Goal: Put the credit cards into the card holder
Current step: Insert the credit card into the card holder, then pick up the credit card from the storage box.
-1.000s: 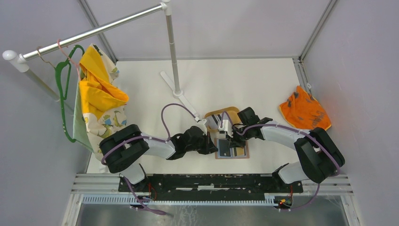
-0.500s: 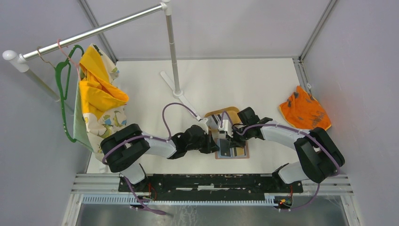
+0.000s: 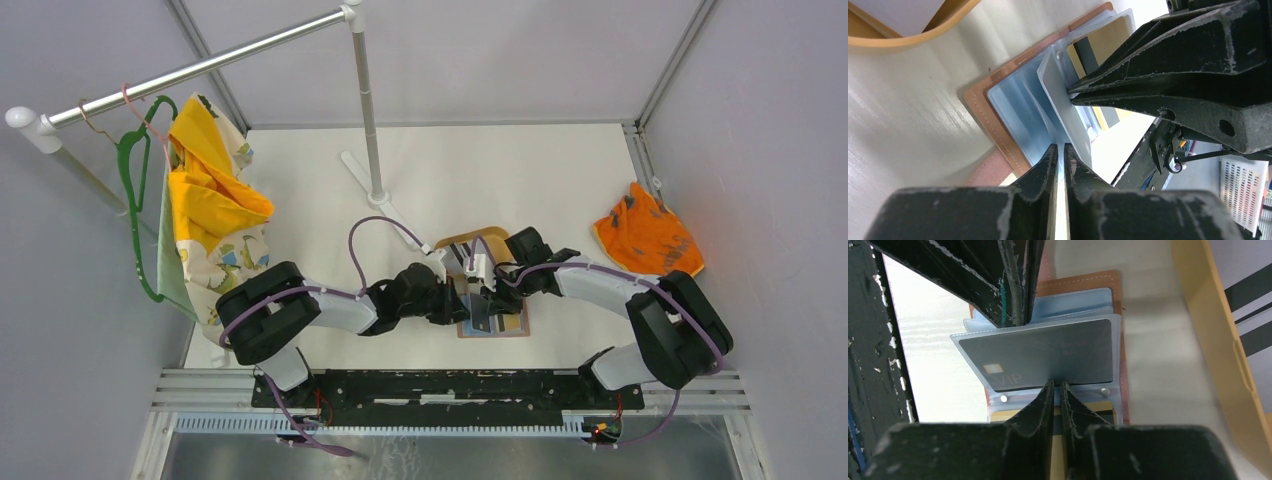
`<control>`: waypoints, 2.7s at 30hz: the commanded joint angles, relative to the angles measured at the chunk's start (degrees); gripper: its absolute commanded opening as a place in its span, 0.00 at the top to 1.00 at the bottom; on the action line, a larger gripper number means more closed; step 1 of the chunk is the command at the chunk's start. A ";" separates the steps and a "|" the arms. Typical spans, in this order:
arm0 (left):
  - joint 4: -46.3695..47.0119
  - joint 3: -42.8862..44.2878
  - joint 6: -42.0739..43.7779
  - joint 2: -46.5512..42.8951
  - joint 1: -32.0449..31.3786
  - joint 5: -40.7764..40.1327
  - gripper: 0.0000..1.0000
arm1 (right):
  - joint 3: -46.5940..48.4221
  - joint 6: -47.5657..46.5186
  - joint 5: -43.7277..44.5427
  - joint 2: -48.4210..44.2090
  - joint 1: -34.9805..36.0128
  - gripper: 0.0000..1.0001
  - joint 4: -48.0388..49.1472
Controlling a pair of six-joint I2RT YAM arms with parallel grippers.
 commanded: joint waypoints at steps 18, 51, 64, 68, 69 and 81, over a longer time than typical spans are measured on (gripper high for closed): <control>4.53 6.12 0.20 4.44 0.15 5.02 0.76 | 3.54 -0.11 -9.27 -9.84 -10.38 0.75 -4.79; 5.69 11.10 1.65 9.15 -1.56 5.17 0.72 | 3.90 -18.83 -24.88 -21.86 -16.76 0.76 -14.13; -9.47 0.21 11.82 -13.60 -1.50 -21.20 0.80 | -0.63 -15.47 -13.65 -23.97 -16.72 0.63 1.73; -12.18 -0.61 14.77 -18.70 -1.54 -27.66 0.77 | 1.66 -12.83 -12.69 -22.74 -16.72 0.14 7.90; -12.27 -0.96 15.25 -19.86 -1.55 -29.14 0.72 | 2.90 -12.40 -14.52 -20.75 -16.73 0.07 7.75; -12.57 -1.19 12.85 -23.20 3.49 -28.30 0.22 | 14.10 28.39 -9.68 0.81 -15.23 0.13 19.07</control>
